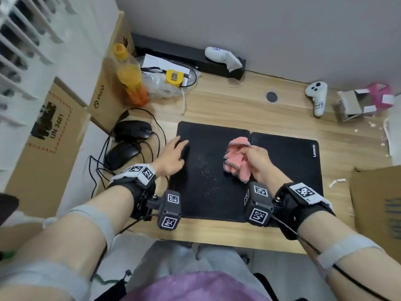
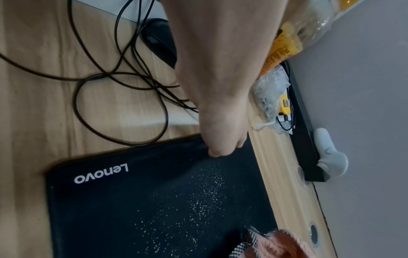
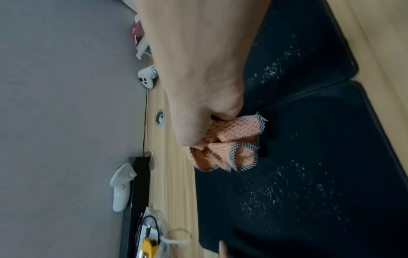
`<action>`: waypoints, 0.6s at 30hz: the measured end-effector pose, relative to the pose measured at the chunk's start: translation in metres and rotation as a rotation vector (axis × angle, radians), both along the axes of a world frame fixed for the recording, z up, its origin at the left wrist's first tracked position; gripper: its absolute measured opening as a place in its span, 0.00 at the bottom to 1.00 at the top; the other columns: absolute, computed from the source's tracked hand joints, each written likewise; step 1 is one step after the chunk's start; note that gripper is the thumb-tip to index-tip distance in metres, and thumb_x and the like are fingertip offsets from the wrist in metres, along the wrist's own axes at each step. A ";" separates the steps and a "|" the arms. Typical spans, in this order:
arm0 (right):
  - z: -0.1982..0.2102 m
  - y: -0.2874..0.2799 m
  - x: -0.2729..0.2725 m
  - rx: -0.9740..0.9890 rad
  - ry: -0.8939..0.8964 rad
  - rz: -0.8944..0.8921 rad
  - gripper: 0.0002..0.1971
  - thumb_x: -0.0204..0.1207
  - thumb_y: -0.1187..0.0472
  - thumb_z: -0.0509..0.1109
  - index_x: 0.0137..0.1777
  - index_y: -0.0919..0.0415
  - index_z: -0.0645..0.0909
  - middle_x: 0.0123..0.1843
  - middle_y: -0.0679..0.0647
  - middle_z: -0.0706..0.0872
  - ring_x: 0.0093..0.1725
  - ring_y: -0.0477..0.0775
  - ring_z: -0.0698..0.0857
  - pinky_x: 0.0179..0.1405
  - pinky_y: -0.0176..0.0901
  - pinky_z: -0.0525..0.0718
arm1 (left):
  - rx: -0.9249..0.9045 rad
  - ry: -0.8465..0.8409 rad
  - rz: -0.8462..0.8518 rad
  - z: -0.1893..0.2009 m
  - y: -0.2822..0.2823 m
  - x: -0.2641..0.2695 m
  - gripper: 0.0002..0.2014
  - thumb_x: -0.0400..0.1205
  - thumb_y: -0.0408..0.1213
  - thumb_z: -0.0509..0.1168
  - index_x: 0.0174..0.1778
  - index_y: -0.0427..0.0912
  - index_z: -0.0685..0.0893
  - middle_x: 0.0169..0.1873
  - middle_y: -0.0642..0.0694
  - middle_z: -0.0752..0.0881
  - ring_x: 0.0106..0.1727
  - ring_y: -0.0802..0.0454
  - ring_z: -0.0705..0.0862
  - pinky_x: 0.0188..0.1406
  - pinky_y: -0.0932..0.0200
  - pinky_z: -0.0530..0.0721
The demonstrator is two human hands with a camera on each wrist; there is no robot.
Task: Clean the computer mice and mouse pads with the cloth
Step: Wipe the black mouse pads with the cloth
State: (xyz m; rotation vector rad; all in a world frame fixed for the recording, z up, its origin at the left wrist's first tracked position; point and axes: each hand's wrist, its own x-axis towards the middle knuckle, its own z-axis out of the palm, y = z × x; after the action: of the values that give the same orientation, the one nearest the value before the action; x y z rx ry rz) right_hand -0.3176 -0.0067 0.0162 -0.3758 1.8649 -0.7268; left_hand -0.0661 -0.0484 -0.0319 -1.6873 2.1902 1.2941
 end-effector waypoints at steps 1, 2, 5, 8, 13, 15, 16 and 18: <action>-0.008 -0.003 -0.009 0.010 0.040 -0.002 0.09 0.71 0.71 0.63 0.38 0.60 0.84 0.40 0.58 0.88 0.40 0.58 0.86 0.48 0.52 0.87 | 0.022 -0.015 -0.030 -0.003 0.000 -0.001 0.37 0.83 0.31 0.62 0.86 0.45 0.52 0.85 0.41 0.45 0.86 0.45 0.44 0.82 0.56 0.46; -0.015 -0.007 -0.016 0.035 0.104 0.018 0.10 0.67 0.67 0.62 0.38 0.59 0.85 0.42 0.57 0.89 0.45 0.58 0.88 0.55 0.54 0.87 | 0.043 -0.019 -0.041 -0.004 0.000 -0.001 0.40 0.82 0.31 0.63 0.87 0.46 0.49 0.85 0.42 0.42 0.86 0.46 0.41 0.81 0.57 0.45; -0.031 -0.019 -0.026 0.058 0.230 0.117 0.15 0.70 0.61 0.58 0.50 0.56 0.85 0.54 0.57 0.85 0.58 0.59 0.85 0.58 0.48 0.83 | 0.059 -0.017 0.001 -0.006 -0.001 0.001 0.46 0.80 0.31 0.67 0.87 0.43 0.43 0.85 0.42 0.39 0.85 0.48 0.38 0.82 0.57 0.43; -0.024 -0.034 -0.006 0.036 0.280 0.310 0.26 0.67 0.52 0.60 0.64 0.62 0.75 0.57 0.62 0.82 0.52 0.63 0.84 0.51 0.54 0.84 | 0.053 -0.055 0.038 -0.008 -0.003 0.008 0.49 0.79 0.32 0.70 0.86 0.39 0.41 0.85 0.43 0.39 0.85 0.49 0.38 0.84 0.56 0.43; -0.039 -0.051 0.035 0.084 0.366 0.831 0.36 0.84 0.51 0.60 0.86 0.60 0.47 0.87 0.62 0.40 0.86 0.61 0.44 0.84 0.53 0.45 | 0.020 -0.049 0.118 -0.004 -0.004 0.021 0.44 0.79 0.28 0.68 0.85 0.34 0.47 0.86 0.42 0.45 0.86 0.52 0.43 0.78 0.70 0.42; -0.041 -0.056 0.049 0.054 0.379 0.975 0.39 0.85 0.48 0.57 0.87 0.60 0.39 0.87 0.59 0.33 0.86 0.58 0.36 0.84 0.51 0.36 | -0.003 -0.036 0.136 -0.002 -0.001 0.023 0.42 0.79 0.26 0.66 0.85 0.33 0.49 0.86 0.42 0.47 0.86 0.53 0.45 0.76 0.73 0.42; -0.045 -0.058 0.054 0.020 0.360 1.026 0.39 0.86 0.48 0.57 0.86 0.59 0.38 0.86 0.56 0.31 0.85 0.58 0.33 0.83 0.51 0.34 | -0.009 -0.030 0.142 -0.001 -0.001 0.023 0.41 0.79 0.25 0.65 0.85 0.33 0.50 0.86 0.42 0.48 0.86 0.53 0.46 0.76 0.74 0.42; -0.051 -0.059 0.065 -0.042 0.323 1.128 0.39 0.86 0.48 0.57 0.86 0.55 0.37 0.86 0.51 0.30 0.85 0.57 0.31 0.82 0.52 0.33 | -0.002 -0.026 0.150 0.001 0.000 0.023 0.41 0.77 0.19 0.61 0.85 0.33 0.51 0.86 0.42 0.49 0.86 0.53 0.47 0.76 0.74 0.43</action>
State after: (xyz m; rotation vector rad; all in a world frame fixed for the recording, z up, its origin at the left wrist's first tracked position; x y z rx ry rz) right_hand -0.2527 -0.0657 -0.0349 -1.4713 1.5621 0.0855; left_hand -0.0433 -0.0485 -0.0304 -1.8908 2.0865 1.2947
